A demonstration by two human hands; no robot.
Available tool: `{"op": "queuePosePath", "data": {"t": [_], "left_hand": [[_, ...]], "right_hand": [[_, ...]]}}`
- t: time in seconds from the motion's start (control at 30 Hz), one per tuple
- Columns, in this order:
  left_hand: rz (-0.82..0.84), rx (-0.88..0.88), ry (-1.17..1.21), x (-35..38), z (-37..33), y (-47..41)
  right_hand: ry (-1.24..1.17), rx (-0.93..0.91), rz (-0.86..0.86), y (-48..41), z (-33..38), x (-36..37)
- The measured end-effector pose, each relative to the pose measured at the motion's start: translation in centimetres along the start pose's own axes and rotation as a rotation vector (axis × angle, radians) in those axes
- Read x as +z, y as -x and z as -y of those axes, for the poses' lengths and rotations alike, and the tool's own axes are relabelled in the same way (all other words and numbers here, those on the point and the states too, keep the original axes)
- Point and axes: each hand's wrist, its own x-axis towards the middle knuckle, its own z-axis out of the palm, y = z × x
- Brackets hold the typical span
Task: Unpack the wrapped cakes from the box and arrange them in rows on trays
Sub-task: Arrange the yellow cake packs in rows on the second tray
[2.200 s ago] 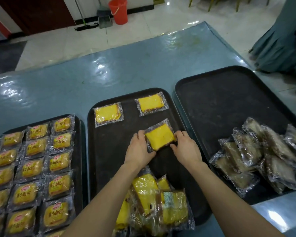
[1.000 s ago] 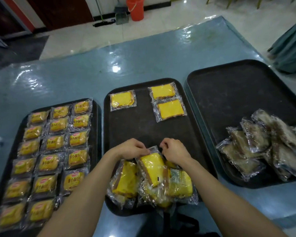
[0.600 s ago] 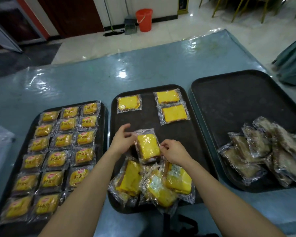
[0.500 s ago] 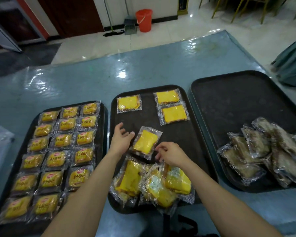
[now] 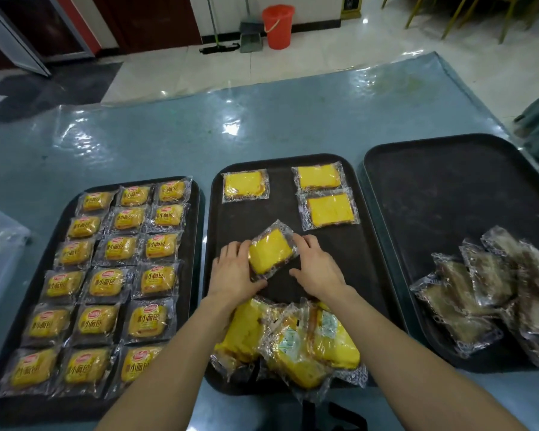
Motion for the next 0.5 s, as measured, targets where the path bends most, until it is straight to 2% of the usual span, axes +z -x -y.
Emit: {"op": "queuePosePath", "data": {"t": [0.17, 0.3, 0.5], "left_hand": [[-0.047, -0.067, 0.099, -1.0, 3.2, -0.8], [-0.047, -0.090, 0.217, -0.9, 2.8, -1.3], [-0.086, -0.146, 0.263, -0.7, 2.5, -2.0]], "right_hand": [[0.032, -0.020, -0.024, -1.8, 1.2, 0.6], [-0.003, 0.001, -0.053, -3.1, 2.0, 0.8], [-0.047, 0.013, 0.005, -4.8, 2.1, 0.7]]}}
